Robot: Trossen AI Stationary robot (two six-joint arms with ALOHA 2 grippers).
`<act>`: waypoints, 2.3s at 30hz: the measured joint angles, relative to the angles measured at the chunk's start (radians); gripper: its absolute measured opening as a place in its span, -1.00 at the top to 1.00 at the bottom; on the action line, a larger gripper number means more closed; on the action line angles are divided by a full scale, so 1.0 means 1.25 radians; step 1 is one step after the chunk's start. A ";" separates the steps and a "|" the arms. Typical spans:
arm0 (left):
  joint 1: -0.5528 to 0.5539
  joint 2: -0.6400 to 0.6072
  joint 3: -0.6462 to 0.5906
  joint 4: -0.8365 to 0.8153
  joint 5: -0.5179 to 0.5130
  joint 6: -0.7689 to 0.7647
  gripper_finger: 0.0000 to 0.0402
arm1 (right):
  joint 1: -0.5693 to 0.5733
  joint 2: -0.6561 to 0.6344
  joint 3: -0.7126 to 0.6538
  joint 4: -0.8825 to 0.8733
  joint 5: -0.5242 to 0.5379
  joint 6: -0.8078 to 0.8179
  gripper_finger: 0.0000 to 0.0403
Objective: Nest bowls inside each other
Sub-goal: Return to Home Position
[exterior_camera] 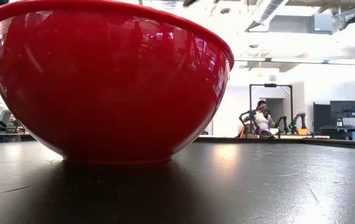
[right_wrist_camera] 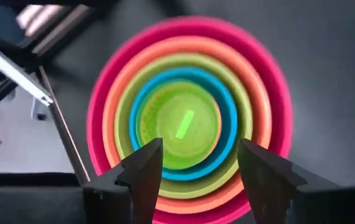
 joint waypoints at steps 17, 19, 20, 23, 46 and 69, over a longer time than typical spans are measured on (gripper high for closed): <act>0.000 0.000 0.000 0.000 0.000 0.000 0.36 | -0.064 -0.223 -0.068 -0.046 -0.004 -0.481 0.12; 0.000 0.000 0.000 0.000 0.000 0.000 0.36 | -0.086 -0.278 -0.151 -0.014 -0.036 -0.504 0.15; 0.000 0.000 0.000 0.000 0.000 0.000 0.36 | -0.099 -0.311 -0.202 0.015 -0.050 -0.510 0.17; 0.000 0.000 0.000 0.000 0.000 0.000 0.36 | -0.140 -0.423 -0.374 0.137 -0.102 -0.531 0.22; 0.000 0.000 0.000 0.000 0.000 0.000 0.36 | -0.151 -1.068 -1.380 0.835 -0.115 -0.415 0.66; 0.000 0.000 0.000 0.000 0.000 0.000 0.36 | -0.148 -1.186 -1.535 0.967 -0.115 -0.577 0.83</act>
